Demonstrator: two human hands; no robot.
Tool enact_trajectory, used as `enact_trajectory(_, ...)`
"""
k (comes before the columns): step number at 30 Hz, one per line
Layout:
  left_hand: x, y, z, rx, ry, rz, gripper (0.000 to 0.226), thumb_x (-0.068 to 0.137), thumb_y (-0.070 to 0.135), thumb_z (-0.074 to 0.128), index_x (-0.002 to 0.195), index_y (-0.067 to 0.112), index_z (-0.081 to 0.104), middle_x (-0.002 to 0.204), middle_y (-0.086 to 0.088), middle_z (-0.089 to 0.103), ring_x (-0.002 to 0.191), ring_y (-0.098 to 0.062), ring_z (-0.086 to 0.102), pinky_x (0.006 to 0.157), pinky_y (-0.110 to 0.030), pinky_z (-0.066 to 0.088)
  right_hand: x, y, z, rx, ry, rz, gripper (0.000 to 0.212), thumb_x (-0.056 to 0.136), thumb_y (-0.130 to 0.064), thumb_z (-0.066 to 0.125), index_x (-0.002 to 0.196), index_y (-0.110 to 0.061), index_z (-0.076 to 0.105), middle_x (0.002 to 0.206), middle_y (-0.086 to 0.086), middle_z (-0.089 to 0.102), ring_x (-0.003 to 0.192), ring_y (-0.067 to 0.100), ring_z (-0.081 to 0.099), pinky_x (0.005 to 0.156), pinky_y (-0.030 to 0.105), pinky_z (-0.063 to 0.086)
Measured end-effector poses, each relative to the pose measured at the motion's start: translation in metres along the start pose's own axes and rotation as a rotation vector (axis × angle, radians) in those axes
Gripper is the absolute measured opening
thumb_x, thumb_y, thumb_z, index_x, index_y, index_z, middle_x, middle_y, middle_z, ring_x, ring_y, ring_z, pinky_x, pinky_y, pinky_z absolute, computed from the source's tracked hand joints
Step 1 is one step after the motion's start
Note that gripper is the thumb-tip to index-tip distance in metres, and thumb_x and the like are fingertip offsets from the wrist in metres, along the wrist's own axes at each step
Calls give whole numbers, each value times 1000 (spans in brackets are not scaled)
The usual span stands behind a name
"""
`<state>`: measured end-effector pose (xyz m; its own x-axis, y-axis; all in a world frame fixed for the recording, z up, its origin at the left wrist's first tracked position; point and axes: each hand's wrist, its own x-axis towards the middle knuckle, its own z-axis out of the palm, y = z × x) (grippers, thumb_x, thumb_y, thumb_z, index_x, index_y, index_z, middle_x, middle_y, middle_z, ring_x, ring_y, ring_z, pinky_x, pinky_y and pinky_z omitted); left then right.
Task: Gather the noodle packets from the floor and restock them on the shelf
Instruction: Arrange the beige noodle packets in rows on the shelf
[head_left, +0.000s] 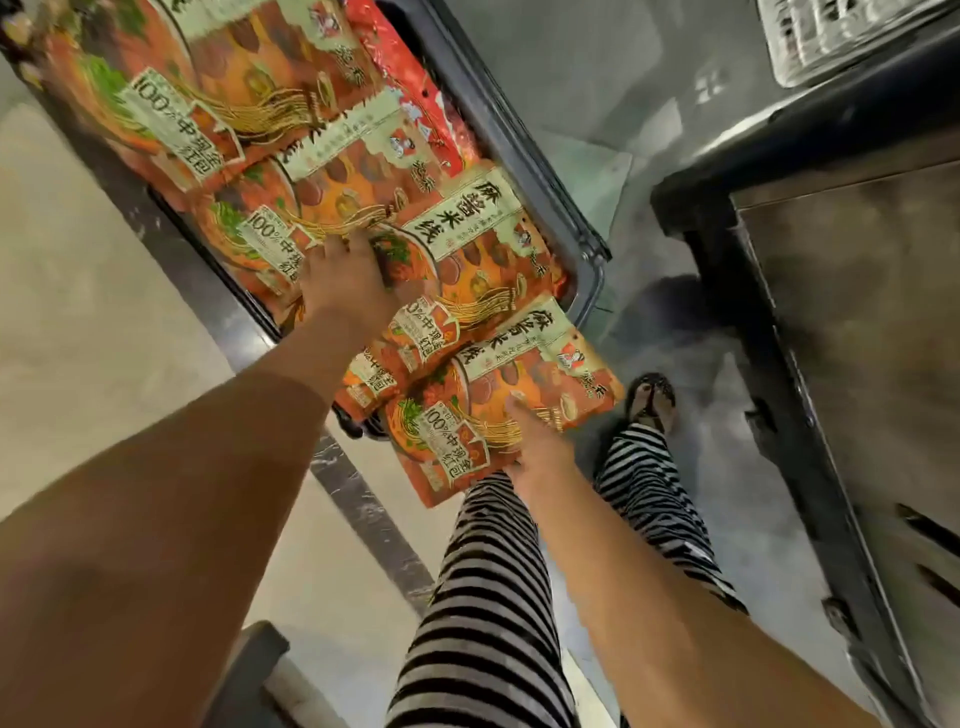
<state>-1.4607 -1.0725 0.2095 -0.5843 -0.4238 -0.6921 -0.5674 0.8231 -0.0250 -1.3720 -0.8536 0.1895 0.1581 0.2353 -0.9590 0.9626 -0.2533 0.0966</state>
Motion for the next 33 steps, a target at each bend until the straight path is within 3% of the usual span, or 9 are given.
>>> enact_trajectory(5,21,0,-9,-61,-225,-35,114,61,85,63,146,14,34,134,-15,56,121,-39,55,95,-49,49,-10,11,11,101,110,-37,98,71,-35,87,149,-10,34,146,12,46,130,32,48,109,47,42)
enact_trajectory(11,28,-6,-10,-265,-327,13,110,62,65,81,148,14,35,141,-8,52,128,-33,51,96,-39,44,-26,22,14,59,-13,-163,40,85,-20,75,119,-14,54,90,-2,60,77,14,60,68,30,48)
enact_trajectory(15,14,-3,-12,-482,-425,-60,113,63,48,88,152,7,32,146,-7,45,131,-32,47,101,-35,43,-29,12,19,-1,63,-216,25,84,-19,77,85,-14,53,78,1,56,66,15,55,54,22,42)
enact_trajectory(19,-14,4,-20,-808,-463,-180,74,74,31,86,137,17,49,125,5,57,97,-21,62,71,-27,59,-41,-5,10,-118,157,-365,55,81,-19,80,56,-14,31,56,0,34,52,16,31,45,24,28)
enact_trajectory(21,-33,7,-29,-924,-446,-201,51,78,27,83,117,18,51,112,8,59,90,-16,60,50,-21,54,-51,-16,-2,-212,134,-409,48,84,-17,77,56,-14,39,54,0,41,53,18,39,45,24,33)
enact_trajectory(23,-54,9,-41,-1028,-427,-205,66,78,29,83,132,17,46,129,7,55,105,-20,60,57,-26,52,-65,-27,-18,-271,150,-501,52,83,-19,78,50,-14,38,46,-2,41,48,18,37,46,25,31)
enact_trajectory(27,-105,10,-64,-1246,-400,-198,111,54,44,93,148,27,37,136,3,54,77,-22,74,75,-52,61,-107,-48,-58,-392,169,-682,51,79,-24,81,50,-8,43,50,5,43,51,18,37,52,32,29)
enact_trajectory(29,-126,11,-71,-1314,-394,-191,126,41,51,97,148,26,35,140,-1,53,103,-29,69,88,-58,55,-130,-58,-84,-406,170,-732,46,81,-21,79,53,-9,44,53,6,44,51,20,39,52,32,30)
enact_trajectory(33,-187,36,-93,-1434,-434,-177,66,81,35,79,136,27,41,104,8,55,84,-15,64,69,-38,60,-174,-72,-141,-384,218,-837,38,82,-17,77,55,-12,52,58,7,56,53,22,51,53,37,44)
